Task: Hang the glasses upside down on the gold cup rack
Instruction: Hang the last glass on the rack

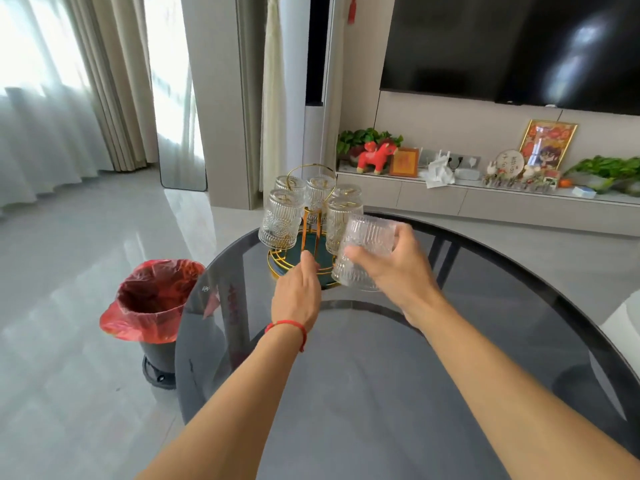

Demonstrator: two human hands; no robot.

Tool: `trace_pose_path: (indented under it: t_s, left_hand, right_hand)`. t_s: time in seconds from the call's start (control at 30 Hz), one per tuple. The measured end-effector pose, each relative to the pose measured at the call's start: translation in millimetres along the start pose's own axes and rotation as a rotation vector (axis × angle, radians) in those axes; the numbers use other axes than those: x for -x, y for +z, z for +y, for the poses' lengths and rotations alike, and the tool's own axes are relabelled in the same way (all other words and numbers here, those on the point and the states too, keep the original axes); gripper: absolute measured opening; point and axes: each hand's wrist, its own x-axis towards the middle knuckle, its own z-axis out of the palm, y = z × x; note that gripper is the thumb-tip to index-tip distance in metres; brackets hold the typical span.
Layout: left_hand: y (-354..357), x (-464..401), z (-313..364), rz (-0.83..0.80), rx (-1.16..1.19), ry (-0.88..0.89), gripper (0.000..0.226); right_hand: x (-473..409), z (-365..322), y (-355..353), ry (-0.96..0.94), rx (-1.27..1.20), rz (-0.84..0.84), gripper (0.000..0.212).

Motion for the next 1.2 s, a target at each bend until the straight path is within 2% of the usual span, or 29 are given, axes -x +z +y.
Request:
trace_pose_path:
  t_s: [0.07, 0.17, 0.43, 0.63, 0.83, 1.07, 1.2]
  left_hand:
    - [7.5, -5.6, -22.8, -0.081, -0.189, 0.123, 0.060]
    - [14.1, -11.9, -39.6, -0.212, -0.307, 0.196, 0.050]
    - [13.4, -13.3, -51.8, -0.176, -0.388, 0.282, 0.043]
    - [7.1, -13.3, -48.9, -0.210, -0.415, 0.253, 0.060]
    - [4.9, -14.1, -48.0, -0.211, -0.392, 0.211, 0.068]
    - [7.3, -13.0, -45.2, -0.214, -0.409, 0.174, 0.070]
    - [7.1, -12.9, -46.2, -0.223, -0.431, 0.180, 0.071]
  right_hand:
    - [-16.8, -16.7, 8.9, -0.052, -0.050, 0.032, 0.078]
    - [-39.7, -42.1, 26.2, -0.173, -0.003, 0.075, 0.077]
    - [-65.1, -56.5, 72.7, -0.267, 0.054, 0.081, 0.083]
    - [-67.0, -59.4, 75.1, -0.379, 0.051, 0.174, 0.085]
    - [-76.6, -43.9, 76.5, -0.358, 0.106, 0.164, 0.091]
    - [-86.2, -26.2, 85.0, -0.371, 0.291, 0.085, 0.072]
    - [-91.2, -17.9, 91.5, -0.387, 0.397, 0.068, 0.068]
